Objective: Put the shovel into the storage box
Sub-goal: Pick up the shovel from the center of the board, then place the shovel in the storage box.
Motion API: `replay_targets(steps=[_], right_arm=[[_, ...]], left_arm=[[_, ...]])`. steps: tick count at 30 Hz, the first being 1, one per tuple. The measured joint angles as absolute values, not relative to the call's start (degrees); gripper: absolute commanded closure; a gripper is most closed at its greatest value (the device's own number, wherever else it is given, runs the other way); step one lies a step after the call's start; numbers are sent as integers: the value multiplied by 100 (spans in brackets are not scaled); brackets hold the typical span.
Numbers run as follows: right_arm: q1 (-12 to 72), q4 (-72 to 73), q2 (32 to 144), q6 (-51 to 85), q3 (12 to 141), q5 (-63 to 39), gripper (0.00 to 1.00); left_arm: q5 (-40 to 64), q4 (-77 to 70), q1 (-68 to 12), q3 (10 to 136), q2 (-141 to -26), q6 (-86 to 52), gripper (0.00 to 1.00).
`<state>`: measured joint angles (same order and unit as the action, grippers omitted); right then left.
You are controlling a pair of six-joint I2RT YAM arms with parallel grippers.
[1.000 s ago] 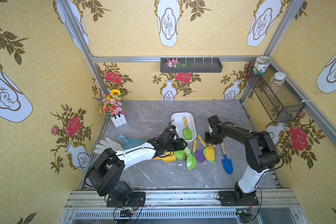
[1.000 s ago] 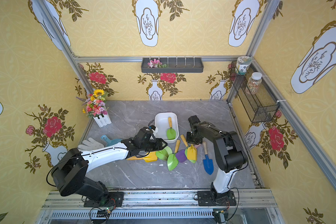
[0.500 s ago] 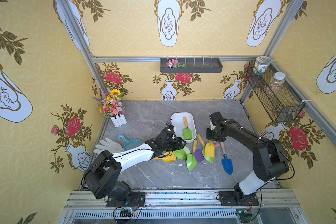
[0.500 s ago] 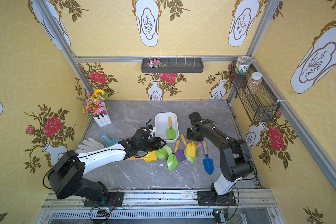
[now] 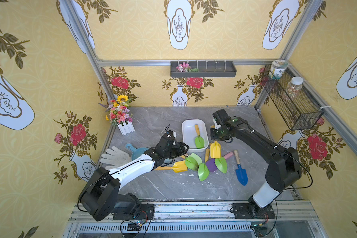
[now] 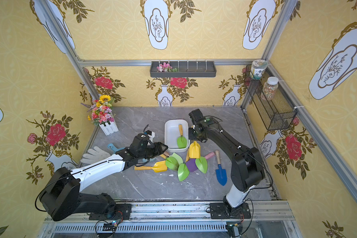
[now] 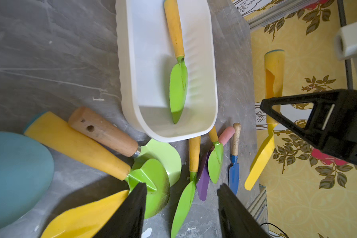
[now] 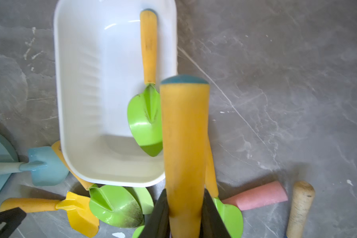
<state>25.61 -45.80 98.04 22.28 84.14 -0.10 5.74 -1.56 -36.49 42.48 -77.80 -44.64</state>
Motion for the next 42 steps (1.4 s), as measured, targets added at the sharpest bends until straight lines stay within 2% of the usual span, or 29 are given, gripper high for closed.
replay_targets(steps=[9,22,33,42], right_arm=[[2915,-4755,11102,2272,10042,-58,76],[3052,-4783,12626,2547,11719,-294,76],[3210,-4794,13544,2681,12403,-456,76],[3229,-4805,13749,2681,12521,-408,75]], left_arm=[[537,-19,-3306,3957,-7338,-4504,41],[471,69,-3144,3758,-7089,-4567,40],[471,176,-3114,3706,-7037,-4569,41],[473,178,-3103,3699,-7059,-4569,40]])
